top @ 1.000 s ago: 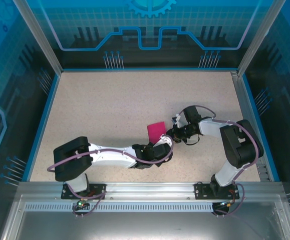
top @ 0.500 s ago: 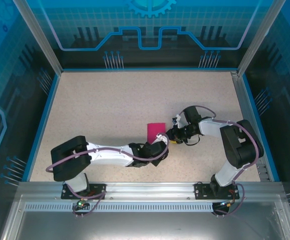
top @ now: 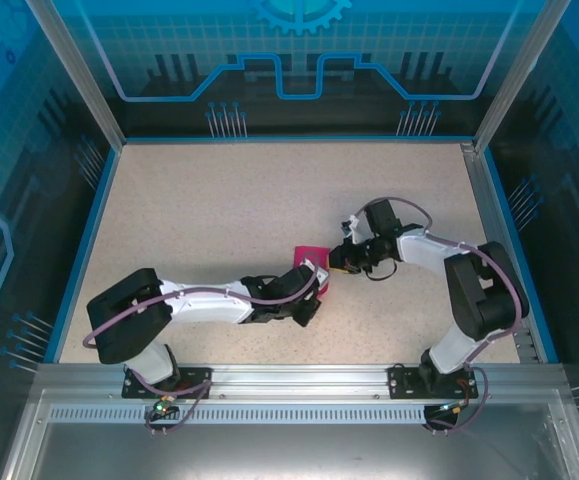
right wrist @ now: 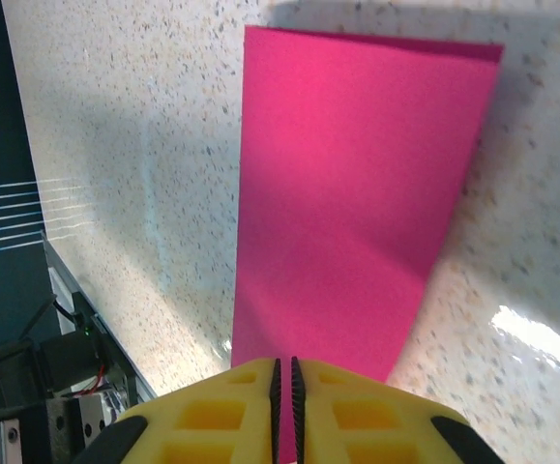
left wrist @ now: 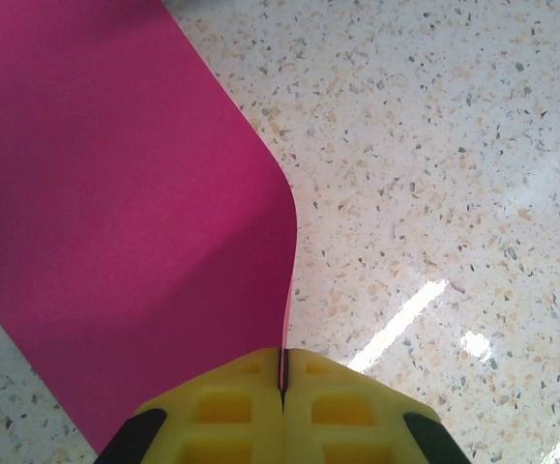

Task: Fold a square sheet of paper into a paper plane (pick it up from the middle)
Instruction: Third fold the triangle at the center of the table.

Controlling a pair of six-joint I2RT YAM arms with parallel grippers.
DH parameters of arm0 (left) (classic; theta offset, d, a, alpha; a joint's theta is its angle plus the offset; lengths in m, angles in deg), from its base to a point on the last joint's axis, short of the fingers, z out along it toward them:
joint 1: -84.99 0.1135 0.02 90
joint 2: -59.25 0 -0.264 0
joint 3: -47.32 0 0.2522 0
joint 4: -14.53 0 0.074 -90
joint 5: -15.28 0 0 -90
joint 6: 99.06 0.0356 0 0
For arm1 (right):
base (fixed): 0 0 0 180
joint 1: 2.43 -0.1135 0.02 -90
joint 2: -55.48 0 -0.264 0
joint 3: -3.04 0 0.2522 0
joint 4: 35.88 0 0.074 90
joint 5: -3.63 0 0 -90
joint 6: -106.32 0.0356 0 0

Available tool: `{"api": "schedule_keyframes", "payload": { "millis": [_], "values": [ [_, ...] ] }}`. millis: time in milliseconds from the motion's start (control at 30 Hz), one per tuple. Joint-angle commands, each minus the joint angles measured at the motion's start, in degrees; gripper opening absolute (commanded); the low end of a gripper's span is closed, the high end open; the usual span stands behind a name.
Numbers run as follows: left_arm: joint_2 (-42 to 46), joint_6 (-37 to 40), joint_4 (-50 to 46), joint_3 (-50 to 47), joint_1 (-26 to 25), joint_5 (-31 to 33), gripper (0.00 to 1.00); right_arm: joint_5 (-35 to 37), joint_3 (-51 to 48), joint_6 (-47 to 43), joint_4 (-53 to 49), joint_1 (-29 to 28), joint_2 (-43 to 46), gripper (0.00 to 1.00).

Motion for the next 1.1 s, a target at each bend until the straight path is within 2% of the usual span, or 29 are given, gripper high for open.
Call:
{"api": "schedule_keyframes", "payload": {
  "millis": [0, 233, 467, 633, 1067],
  "values": [
    [1.6, -0.1, 1.1, -0.8, 0.9, -4.3, 0.00, 0.7, 3.7, -0.6, -0.9, -2.2, -3.6, 0.13],
    [2.0, 0.0, 1.3, -1.5, 3.1, -7.8, 0.00, 5.4, 10.8, -4.3, -5.8, -4.1, -11.6, 0.12],
    [1.9, -0.2, 1.8, -2.3, 5.7, -11.0, 0.00, 9.6, 13.0, -7.2, -8.7, -5.7, -16.3, 0.11],
    [1.6, -0.3, 1.2, -2.1, 7.8, -12.3, 0.00, 12.6, 13.3, -8.4, -10.1, -7.1, -17.7, 0.11],
    [0.3, -0.2, -0.1, -1.7, 11.8, -12.5, 0.00, 13.2, 13.3, -8.6, -10.4, -7.3, -17.9, 0.11]
  ]
}}
